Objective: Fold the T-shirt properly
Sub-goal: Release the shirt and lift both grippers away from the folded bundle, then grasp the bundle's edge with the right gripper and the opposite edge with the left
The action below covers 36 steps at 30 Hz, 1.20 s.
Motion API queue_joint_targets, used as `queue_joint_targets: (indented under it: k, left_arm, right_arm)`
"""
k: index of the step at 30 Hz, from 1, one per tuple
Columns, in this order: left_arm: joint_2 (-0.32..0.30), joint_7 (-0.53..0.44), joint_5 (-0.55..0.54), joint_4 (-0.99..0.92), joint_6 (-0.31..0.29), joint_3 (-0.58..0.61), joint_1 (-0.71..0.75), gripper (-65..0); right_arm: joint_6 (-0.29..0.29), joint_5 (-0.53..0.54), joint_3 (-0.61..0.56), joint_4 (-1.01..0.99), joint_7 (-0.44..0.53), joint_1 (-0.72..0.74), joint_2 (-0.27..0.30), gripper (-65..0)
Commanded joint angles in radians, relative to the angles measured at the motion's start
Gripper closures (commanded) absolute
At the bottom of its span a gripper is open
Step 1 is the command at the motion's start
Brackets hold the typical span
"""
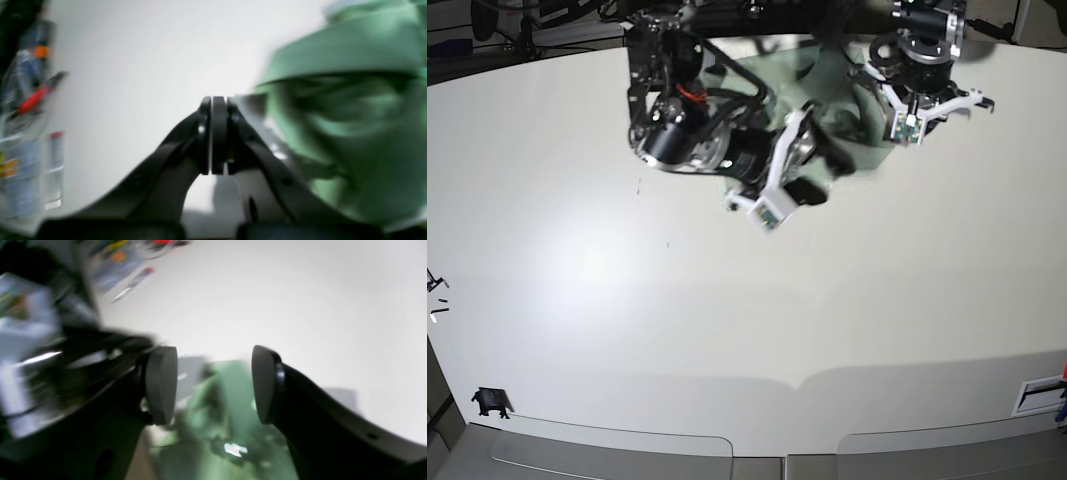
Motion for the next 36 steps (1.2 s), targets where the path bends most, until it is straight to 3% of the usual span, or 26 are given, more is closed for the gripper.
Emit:
queue_joint_targets:
  k: [1, 7, 9, 13, 16, 18, 23, 27, 32, 36]
  left_arm:
    - [-0.003, -0.037, -0.045, 0.02, -0.032, -0.001, 0.011, 0.0]
    - [0.025, -0.087, -0.419, 0.02, -0.277, 0.003, 0.031, 0.0]
    - [0.052, -0.09, -0.47, 0.02, -0.336, 0.003, 0.036, 0.0]
    - [0.1, -0.1, -0.518, 0.02, -0.393, 0.006, 0.037, 0.0]
    - [0.11, -0.126, -0.513, -0.018, -0.402, 0.043, 0.035, -14.9]
    - [0.117, -0.151, -0.483, -0.068, -0.402, 0.08, 0.034, -18.2]
    - [0.121, -0.164, -0.401, -0.201, -0.401, 0.134, 0.025, -17.9]
    - [0.121, -0.092, -0.427, -0.209, -0.402, 0.134, 0.026, 0.0]
    - [0.121, -0.085, -0.427, -0.265, -0.401, 0.133, 0.006, 0.0]
    - [0.121, -0.016, -0.413, -0.381, -0.354, 0.133, -0.045, 0.0]
  right_arm:
    - [0.003, 0.024, 0.037, 0.021, 0.029, 0.024, 0.009, -33.1]
    - [0.003, 0.027, 0.232, 0.02, 0.029, 0.044, 0.135, -29.5]
    - [0.003, 0.027, 0.268, 0.011, 0.026, 0.038, 0.185, -21.6]
    - [0.004, 0.026, 0.287, -0.035, 0.031, 0.036, 0.241, 0.0]
    - [0.004, 0.023, 0.284, -0.089, 0.053, 0.041, 0.244, 0.0]
    - [0.005, 0.022, 0.281, -0.139, 0.076, 0.051, 0.244, 0.0]
    - [0.005, 0.023, 0.222, -0.292, 0.093, 0.127, 0.244, 0.0]
    - [0.043, 0.023, 0.131, -0.369, 0.098, 0.201, 0.244, 0.0]
    - [0.047, -0.006, -0.017, -0.435, 0.119, 0.278, 0.237, 0.0]
    - [0.047, -0.098, -0.109, -0.51, 0.132, 0.311, 0.222, 0.0]
